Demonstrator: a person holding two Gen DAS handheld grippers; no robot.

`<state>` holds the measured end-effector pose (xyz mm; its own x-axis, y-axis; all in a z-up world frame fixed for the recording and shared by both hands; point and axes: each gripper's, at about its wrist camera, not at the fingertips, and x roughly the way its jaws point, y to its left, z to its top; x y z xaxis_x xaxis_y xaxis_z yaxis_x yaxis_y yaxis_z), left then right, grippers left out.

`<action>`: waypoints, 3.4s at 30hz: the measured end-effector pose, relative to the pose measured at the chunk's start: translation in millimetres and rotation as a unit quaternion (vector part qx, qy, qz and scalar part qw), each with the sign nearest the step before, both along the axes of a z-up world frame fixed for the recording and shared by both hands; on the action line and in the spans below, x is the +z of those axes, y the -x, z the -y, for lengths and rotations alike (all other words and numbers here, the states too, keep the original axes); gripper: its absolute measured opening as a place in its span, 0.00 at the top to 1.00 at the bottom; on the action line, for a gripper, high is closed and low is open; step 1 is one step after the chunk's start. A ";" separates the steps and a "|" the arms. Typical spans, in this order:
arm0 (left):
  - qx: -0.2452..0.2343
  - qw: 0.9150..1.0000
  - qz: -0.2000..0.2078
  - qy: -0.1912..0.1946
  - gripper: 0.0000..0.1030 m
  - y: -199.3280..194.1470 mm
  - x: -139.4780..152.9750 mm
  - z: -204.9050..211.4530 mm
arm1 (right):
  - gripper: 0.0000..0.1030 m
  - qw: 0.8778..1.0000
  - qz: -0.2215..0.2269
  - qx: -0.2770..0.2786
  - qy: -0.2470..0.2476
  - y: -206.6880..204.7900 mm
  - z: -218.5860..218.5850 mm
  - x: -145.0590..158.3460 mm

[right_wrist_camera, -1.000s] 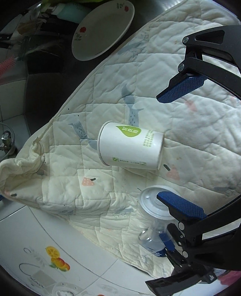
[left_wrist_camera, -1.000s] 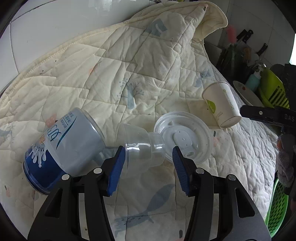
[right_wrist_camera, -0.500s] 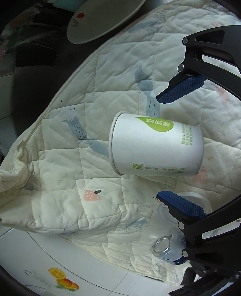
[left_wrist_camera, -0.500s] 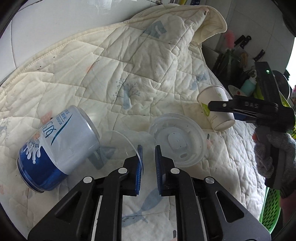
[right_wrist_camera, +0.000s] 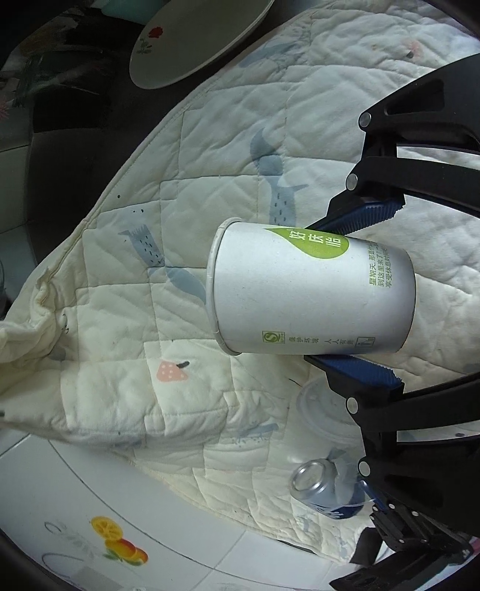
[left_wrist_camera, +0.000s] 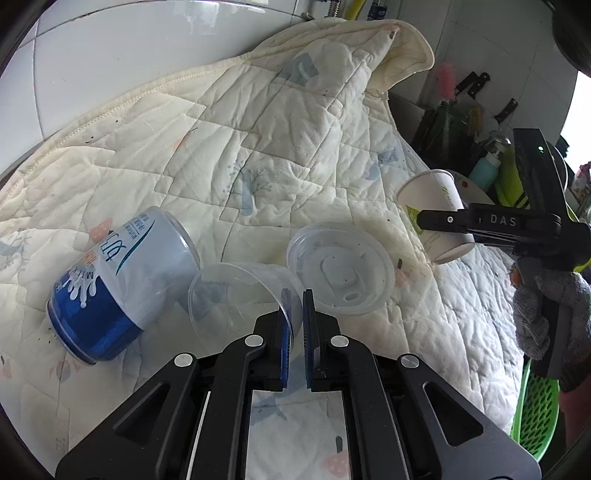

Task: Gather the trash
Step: 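Grasp the white paper cup with the right gripper while the left grasps the clear plastic cup, then drop the white paper cup into the wastebasket with the right gripper while the left carries the clear cup, then carry the clear plastic cup with the left gripper toward the green wastebasket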

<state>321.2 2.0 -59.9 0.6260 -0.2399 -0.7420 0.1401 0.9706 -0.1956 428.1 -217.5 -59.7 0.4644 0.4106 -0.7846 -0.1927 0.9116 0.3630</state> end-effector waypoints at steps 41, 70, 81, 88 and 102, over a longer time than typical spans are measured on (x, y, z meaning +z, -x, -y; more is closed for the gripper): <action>-0.069 0.996 0.040 0.040 0.95 154.1 49.8 53.0 | 0.43 0.989 0.063 0.074 0.108 245.3 48.5 43.5; -0.191 0.980 0.038 0.042 0.95 185.8 44.1 165.4 | 0.30 0.968 -0.026 -0.083 0.236 330.1 215.9 -22.7; -0.212 0.976 0.027 0.049 0.95 200.3 35.0 181.2 | 0.30 0.969 0.014 -0.070 0.235 321.3 195.9 12.2; -0.185 0.981 0.031 0.049 0.95 202.1 38.4 153.0 | 0.30 0.972 0.039 -0.028 0.231 300.6 153.3 28.0; -0.119 0.991 0.037 0.048 0.95 195.1 42.9 84.5 | 0.30 0.972 0.064 0.040 0.221 262.2 69.5 38.5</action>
<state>126.2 -82.4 -17.0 0.5953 -0.4544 -0.6627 0.3801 0.8859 -0.2660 165.9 -286.9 -21.3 0.5497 0.0860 -0.8309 -0.2880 0.9532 -0.0919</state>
